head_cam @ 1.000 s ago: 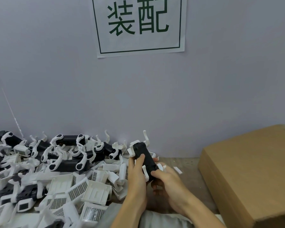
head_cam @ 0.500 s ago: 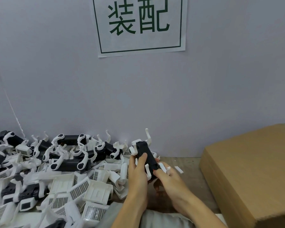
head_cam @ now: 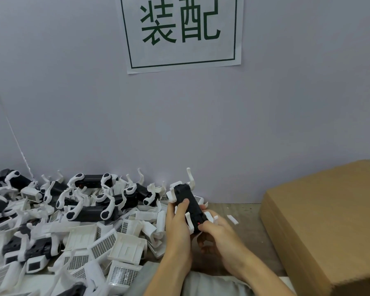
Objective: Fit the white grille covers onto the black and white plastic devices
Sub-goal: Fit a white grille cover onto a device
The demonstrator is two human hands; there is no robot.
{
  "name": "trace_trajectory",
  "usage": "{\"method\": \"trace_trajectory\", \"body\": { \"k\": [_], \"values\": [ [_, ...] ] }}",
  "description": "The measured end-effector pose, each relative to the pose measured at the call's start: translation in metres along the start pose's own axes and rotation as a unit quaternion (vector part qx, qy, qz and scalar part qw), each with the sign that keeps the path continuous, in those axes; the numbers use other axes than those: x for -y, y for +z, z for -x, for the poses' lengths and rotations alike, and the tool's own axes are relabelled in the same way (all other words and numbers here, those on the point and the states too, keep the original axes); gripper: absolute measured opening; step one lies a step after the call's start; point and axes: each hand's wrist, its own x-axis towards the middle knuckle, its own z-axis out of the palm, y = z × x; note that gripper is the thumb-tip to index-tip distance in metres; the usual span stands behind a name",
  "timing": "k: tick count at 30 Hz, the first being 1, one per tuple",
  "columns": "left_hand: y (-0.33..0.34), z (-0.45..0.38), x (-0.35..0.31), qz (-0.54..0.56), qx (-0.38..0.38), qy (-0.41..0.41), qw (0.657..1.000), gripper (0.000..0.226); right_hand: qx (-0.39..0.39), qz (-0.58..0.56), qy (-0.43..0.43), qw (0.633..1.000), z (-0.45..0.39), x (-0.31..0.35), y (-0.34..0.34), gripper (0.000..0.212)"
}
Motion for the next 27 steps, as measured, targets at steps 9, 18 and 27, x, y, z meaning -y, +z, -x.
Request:
{"method": "trace_trajectory", "body": {
  "k": [9,18,27],
  "values": [
    [0.0007,-0.0012,0.0033,-0.016,0.000,0.016,1.000,0.014,-0.010,0.001,-0.003,1.000,0.0007,0.0012,-0.0004,0.018],
    [0.0004,-0.0001,-0.0012,0.017,0.002,-0.010,1.000,0.019,-0.001,-0.008,-0.005,1.000,-0.0018,-0.0005,0.0002,0.021],
    [0.0011,0.0027,-0.0021,0.006,-0.004,-0.012,1.000,0.017,-0.034,0.010,0.019,0.999,-0.0019,0.0003,-0.0006,0.021]
  ]
}}
